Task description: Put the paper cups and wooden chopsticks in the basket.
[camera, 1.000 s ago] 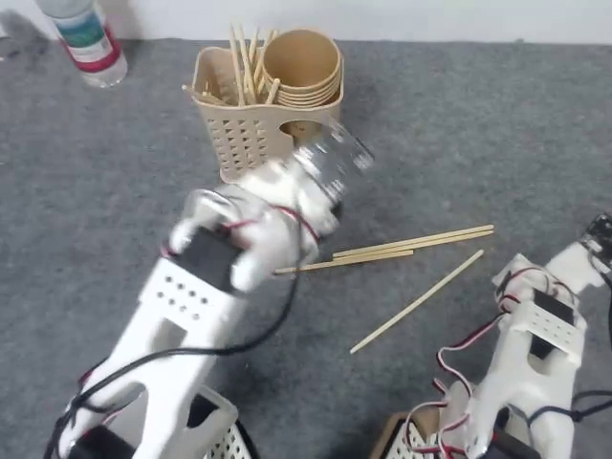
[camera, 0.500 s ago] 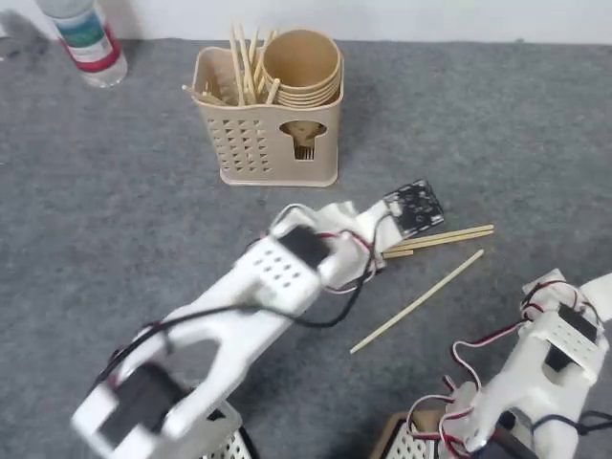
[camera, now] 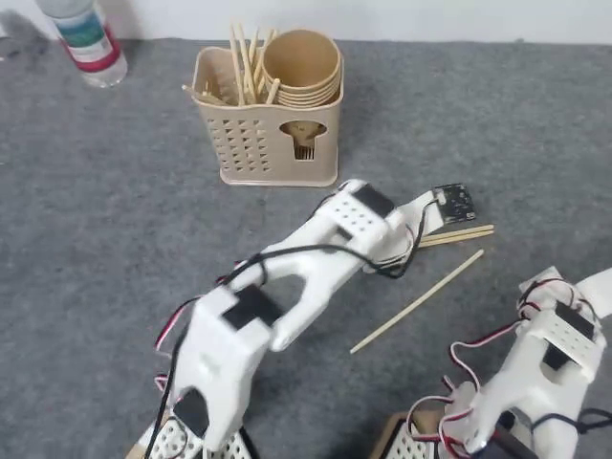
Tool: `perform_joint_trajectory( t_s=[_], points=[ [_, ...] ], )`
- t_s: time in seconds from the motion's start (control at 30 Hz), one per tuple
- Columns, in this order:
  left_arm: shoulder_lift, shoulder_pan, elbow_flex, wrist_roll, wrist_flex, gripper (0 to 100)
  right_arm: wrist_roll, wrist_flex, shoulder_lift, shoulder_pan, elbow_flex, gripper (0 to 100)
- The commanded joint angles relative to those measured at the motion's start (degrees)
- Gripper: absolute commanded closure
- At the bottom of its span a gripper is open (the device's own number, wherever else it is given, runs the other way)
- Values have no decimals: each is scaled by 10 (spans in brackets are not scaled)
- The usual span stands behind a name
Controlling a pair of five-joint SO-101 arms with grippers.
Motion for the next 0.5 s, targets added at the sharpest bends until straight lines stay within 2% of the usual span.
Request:
perform_joint_trajectory(
  t_s=[0.0,0.13,0.47],
  points=[
    [57,0,-144,-9,68,870,-6,-5,-20,-7,-29,858],
    [135,2,-260,-9,117,870,-5,-5,-20,-7,-29,858],
    [298,10,-538,-12,299,874,-5,-5,-20,-11,-29,858]
  ],
)
